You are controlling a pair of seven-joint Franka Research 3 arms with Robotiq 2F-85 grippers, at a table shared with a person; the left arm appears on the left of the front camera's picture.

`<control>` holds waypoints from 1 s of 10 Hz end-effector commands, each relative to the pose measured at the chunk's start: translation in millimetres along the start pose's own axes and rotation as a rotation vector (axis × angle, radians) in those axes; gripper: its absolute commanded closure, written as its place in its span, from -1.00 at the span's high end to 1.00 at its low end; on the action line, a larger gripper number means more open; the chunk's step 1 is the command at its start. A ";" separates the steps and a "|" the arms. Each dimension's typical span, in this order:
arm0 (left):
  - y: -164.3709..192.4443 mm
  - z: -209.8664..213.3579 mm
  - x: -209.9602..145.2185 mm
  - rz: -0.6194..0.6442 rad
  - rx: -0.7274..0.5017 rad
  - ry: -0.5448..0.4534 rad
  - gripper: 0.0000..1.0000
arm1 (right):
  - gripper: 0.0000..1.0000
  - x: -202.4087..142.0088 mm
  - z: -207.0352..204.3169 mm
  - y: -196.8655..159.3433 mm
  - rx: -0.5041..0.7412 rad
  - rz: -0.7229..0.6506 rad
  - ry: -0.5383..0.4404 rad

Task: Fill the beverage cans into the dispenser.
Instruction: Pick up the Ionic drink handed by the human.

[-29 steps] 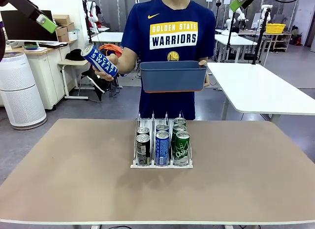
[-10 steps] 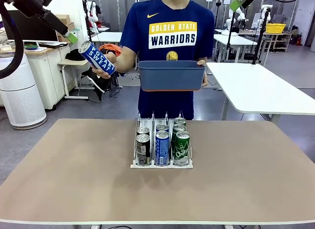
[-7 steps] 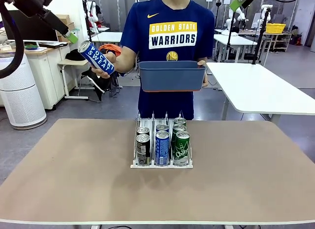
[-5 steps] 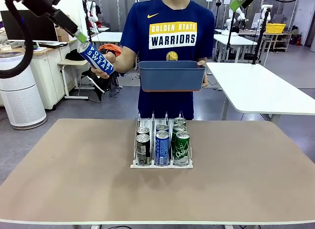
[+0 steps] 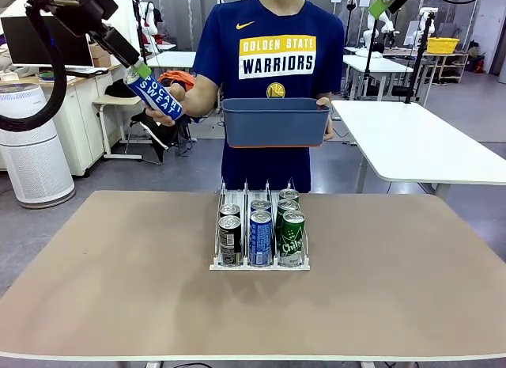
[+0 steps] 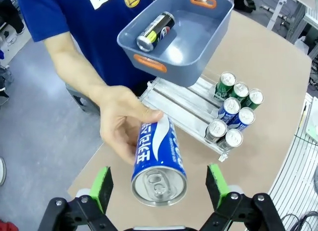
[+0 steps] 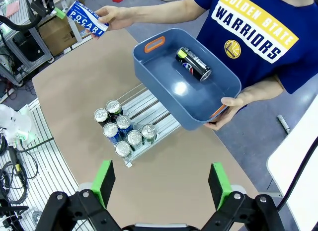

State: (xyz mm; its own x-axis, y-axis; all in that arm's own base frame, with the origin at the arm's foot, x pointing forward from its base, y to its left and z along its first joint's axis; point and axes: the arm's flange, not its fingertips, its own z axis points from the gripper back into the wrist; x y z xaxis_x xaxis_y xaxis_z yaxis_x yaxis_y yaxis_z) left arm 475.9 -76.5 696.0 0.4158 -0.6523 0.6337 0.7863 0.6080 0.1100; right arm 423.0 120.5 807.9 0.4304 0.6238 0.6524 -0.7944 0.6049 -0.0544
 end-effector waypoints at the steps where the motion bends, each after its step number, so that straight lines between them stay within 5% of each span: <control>1: -2.6 -11.6 -2.7 0.025 0.042 0.026 1.00 | 1.00 -0.3 0.3 0.2 0.002 0.000 -0.001; 5: 6.1 -27.0 -12.0 0.067 -0.019 -0.041 1.00 | 1.00 -0.3 0.3 0.2 0.002 0.000 -0.001; 10: 14.2 -22.8 -11.1 0.054 -0.025 -0.004 1.00 | 1.00 -0.3 0.3 0.2 0.002 0.000 -0.001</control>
State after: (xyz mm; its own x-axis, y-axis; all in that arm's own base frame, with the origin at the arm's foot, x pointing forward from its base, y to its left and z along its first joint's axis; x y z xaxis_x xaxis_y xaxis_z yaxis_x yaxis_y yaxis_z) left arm 488.5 -73.4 674.8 0.4518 -0.6275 0.6342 0.7742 0.6290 0.0708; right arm 423.0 120.5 807.9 0.4304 0.6238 0.6524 -0.7944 0.6050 -0.0544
